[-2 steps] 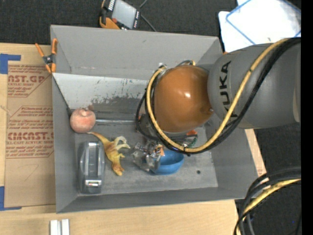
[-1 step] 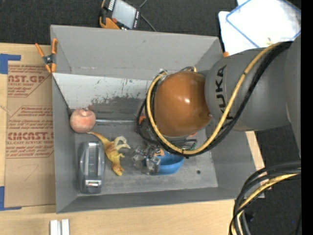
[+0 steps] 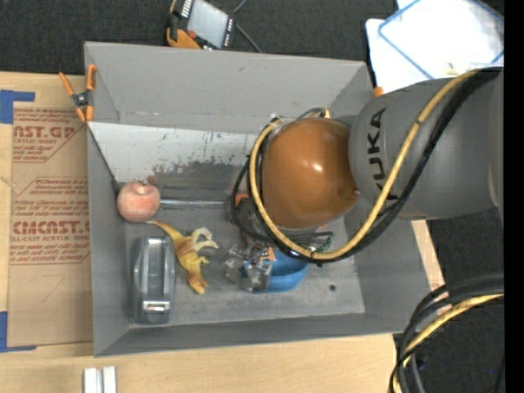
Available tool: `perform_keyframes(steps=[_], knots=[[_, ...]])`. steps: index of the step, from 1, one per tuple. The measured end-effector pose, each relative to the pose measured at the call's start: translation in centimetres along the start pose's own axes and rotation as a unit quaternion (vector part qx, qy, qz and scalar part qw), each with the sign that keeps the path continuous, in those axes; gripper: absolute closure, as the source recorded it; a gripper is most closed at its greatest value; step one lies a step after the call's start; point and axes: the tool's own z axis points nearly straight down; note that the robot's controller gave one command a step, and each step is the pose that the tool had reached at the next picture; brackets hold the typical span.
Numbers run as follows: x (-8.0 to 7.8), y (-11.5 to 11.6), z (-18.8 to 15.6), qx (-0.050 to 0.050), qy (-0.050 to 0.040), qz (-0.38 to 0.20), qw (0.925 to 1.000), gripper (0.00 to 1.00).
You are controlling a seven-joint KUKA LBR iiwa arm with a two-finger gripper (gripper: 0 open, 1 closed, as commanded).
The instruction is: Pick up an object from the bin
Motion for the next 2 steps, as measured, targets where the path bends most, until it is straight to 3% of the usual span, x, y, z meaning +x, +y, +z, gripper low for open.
perform_keyframes(steps=[1, 2], knots=[[-5.3, -3.3, 2.3, -0.002, -0.0007, -0.065, 0.9979, 1.00], [-6.3, 0.2, 4.2, -0.003, -0.0004, -0.088, 0.9961, 1.00]])
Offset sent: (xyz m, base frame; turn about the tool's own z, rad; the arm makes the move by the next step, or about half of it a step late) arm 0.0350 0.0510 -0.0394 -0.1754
